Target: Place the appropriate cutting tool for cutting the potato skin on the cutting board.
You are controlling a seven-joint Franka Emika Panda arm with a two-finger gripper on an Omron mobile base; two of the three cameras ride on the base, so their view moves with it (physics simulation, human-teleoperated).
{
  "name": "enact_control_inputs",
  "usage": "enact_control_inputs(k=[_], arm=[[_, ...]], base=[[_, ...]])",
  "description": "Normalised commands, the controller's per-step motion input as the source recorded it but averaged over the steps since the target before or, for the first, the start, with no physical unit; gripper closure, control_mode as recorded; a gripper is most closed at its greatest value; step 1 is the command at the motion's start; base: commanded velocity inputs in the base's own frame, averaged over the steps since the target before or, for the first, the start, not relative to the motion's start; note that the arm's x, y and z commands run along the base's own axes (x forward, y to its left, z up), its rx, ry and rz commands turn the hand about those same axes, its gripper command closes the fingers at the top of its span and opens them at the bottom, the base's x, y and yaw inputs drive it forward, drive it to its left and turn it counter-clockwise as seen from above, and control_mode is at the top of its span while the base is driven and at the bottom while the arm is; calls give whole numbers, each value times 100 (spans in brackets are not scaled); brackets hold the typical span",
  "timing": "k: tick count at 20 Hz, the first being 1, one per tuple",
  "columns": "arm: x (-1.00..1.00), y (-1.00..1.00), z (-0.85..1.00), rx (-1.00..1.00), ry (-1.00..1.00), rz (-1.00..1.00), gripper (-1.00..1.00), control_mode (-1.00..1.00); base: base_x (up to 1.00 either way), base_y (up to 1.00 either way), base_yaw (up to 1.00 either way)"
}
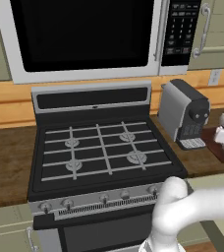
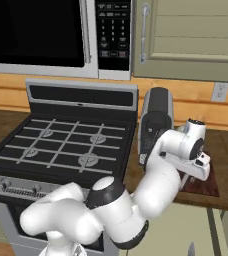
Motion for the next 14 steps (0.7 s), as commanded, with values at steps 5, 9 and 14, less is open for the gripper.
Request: enact_control_inputs(k=[5, 9, 14], arm=[[-79, 7, 86, -2, 0, 0, -100, -100], [-88, 55, 35, -6, 0, 0, -100, -100], [-36, 100, 0, -14, 9, 1, -100, -100]], base=[[0, 0, 0], [0, 0, 0], [0, 0, 0]])
